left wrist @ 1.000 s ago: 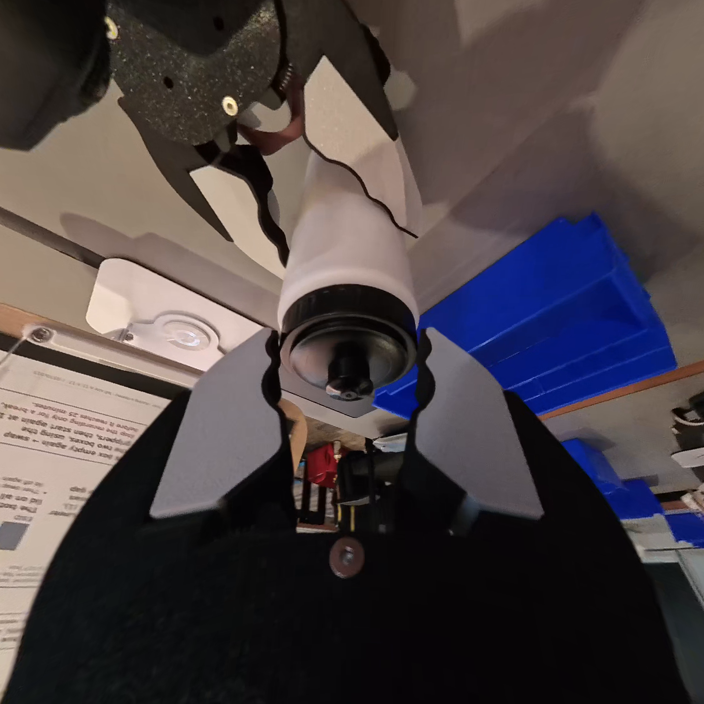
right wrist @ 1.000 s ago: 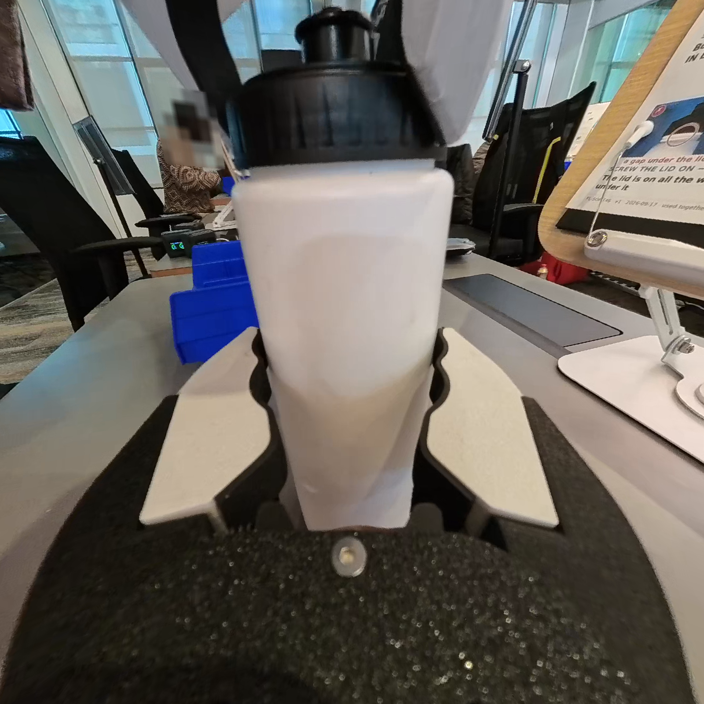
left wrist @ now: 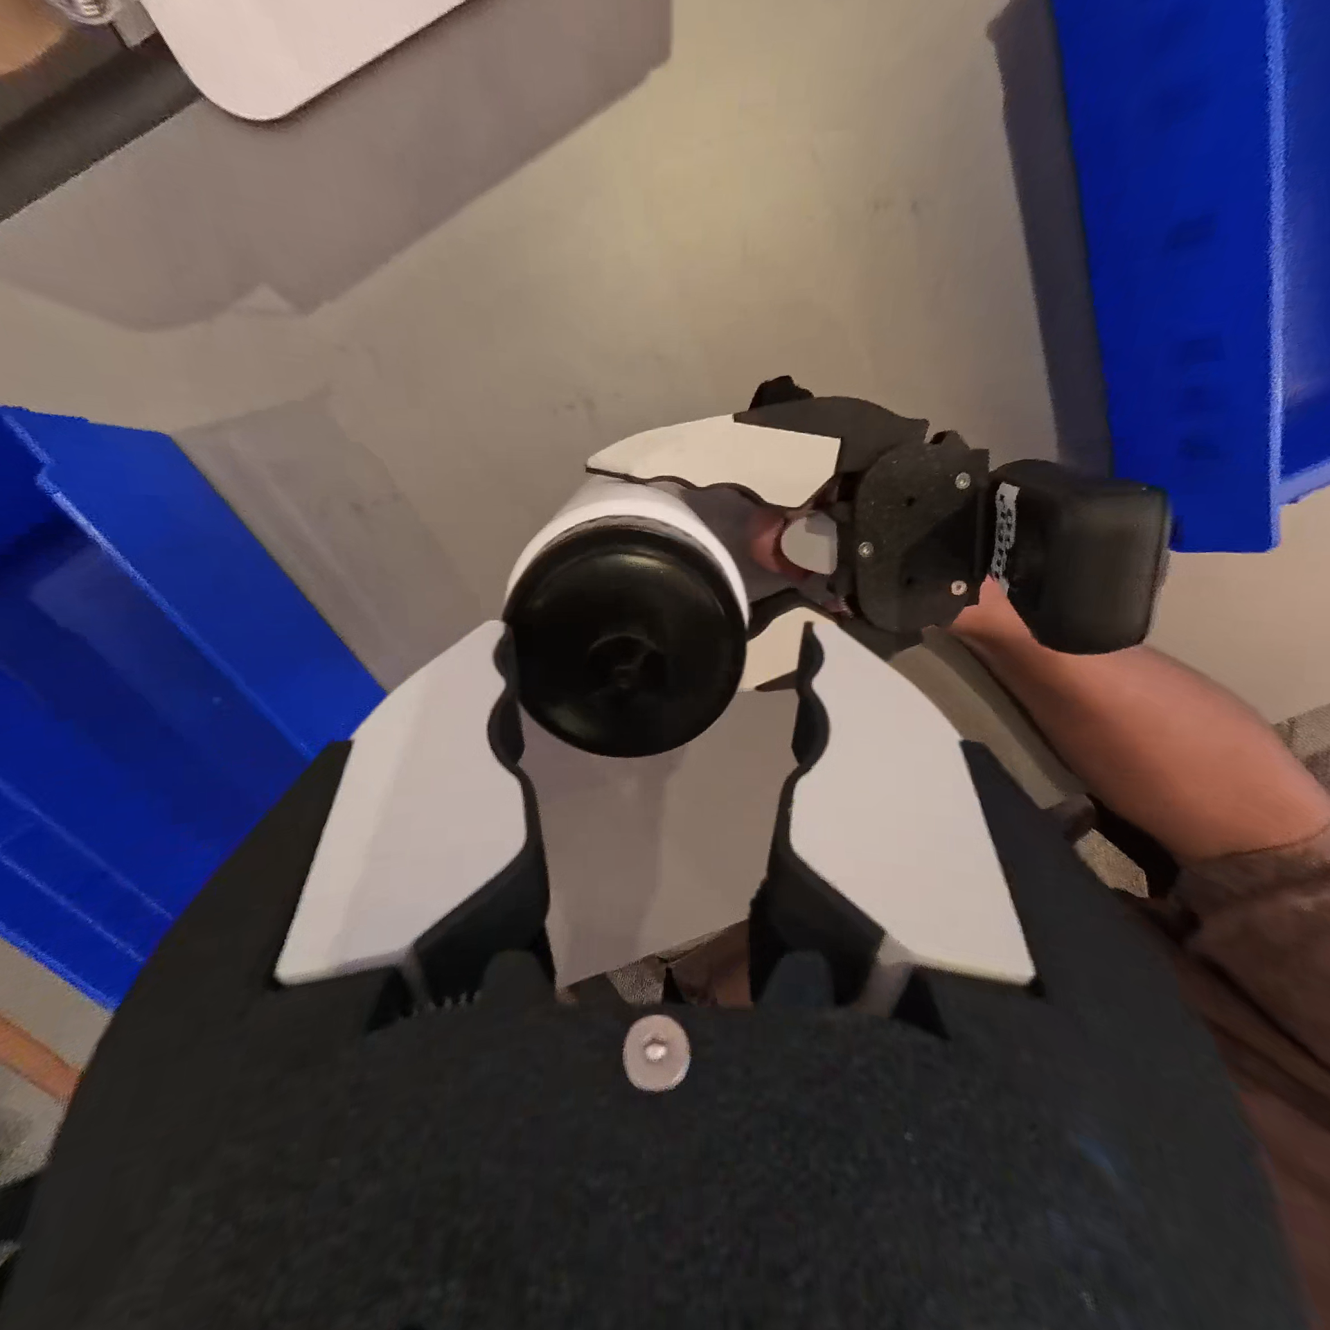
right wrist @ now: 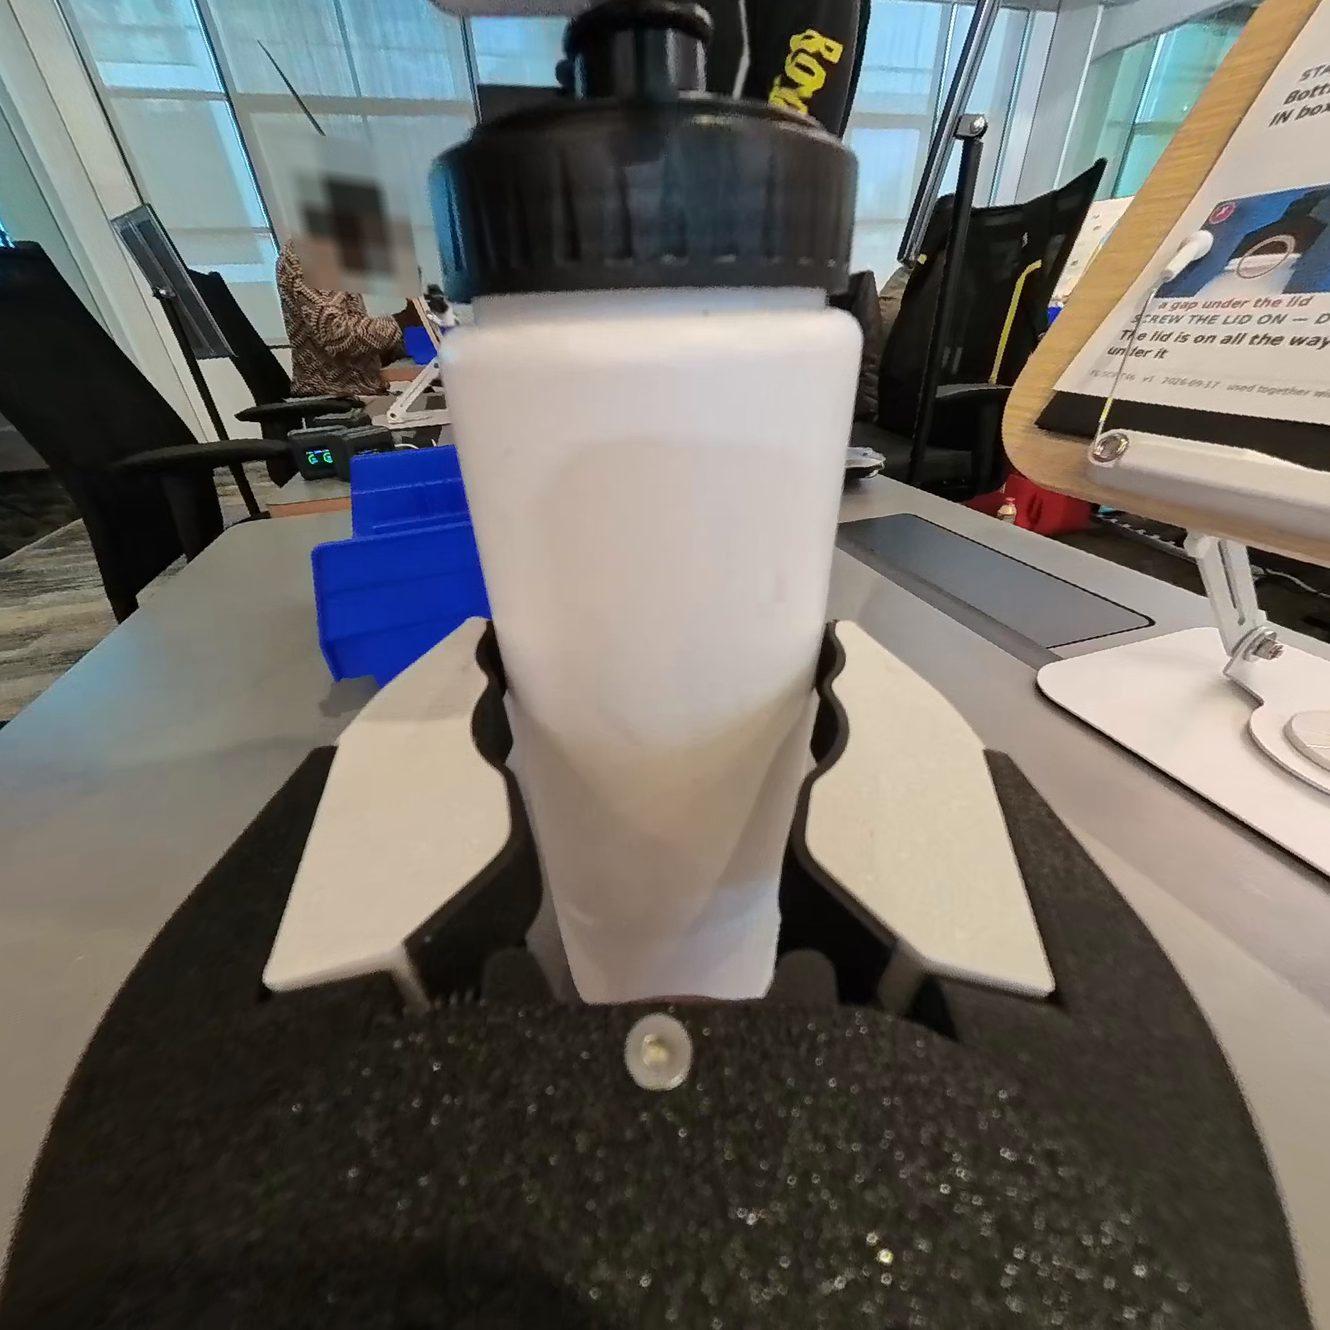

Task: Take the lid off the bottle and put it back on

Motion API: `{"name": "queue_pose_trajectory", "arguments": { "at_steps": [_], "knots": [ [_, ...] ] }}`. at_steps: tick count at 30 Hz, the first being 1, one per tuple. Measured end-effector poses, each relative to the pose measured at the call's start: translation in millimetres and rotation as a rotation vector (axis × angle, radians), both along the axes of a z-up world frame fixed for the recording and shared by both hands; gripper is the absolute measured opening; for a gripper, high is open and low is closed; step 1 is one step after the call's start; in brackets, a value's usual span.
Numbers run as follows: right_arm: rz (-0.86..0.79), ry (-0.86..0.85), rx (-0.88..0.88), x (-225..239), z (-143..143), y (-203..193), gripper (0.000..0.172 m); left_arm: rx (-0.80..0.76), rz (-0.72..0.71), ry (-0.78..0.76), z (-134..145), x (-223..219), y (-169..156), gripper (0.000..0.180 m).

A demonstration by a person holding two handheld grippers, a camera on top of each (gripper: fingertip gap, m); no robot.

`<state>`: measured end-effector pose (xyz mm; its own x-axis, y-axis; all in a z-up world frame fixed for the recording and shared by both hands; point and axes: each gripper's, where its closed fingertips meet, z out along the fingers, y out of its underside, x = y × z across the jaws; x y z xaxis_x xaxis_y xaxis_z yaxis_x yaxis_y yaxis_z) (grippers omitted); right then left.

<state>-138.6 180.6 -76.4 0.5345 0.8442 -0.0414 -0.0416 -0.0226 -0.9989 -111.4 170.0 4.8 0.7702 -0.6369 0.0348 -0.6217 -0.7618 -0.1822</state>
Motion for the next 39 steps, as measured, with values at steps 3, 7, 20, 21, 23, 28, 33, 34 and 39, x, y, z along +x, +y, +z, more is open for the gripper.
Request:
{"name": "queue_pose_trajectory", "arguments": {
  "at_steps": [3,7,20,21,23,28,33,34,39],
  "knots": [
    [0.004,-0.009,0.0,0,0,0,0.083,0.019,0.021,0.042,2,-8,3,0.053],
    [0.003,-0.012,0.001,0,0,0,0.083,-0.018,0.06,0.051,-1,-13,4,0.065],
    [-0.003,-0.016,-0.001,2,-1,1,0.083,-0.064,-0.056,0.012,-15,-9,1,0.071],
    [-0.001,-0.018,0.002,2,-1,0,0.083,-0.067,-0.1,0.02,-15,-9,0,0.071],
    [0.004,-0.025,0.007,1,-1,0,0.083,-0.067,-0.197,0.04,-15,-10,-2,0.071],
    [0.016,-0.029,0.01,1,-1,-1,0.082,-0.07,-0.474,0.089,-15,-12,-3,0.071],
    [0.021,-0.027,0.005,0,-1,-1,0.082,-0.089,-0.743,0.153,-16,-15,-3,0.071],
    [0.023,-0.026,0.005,0,-1,-1,0.082,-0.095,-0.793,0.172,-16,-15,-3,0.071],
    [0.02,-0.014,-0.002,0,-1,0,0.082,-0.088,-1.041,0.294,-17,-19,0,0.072]
  ]
}}
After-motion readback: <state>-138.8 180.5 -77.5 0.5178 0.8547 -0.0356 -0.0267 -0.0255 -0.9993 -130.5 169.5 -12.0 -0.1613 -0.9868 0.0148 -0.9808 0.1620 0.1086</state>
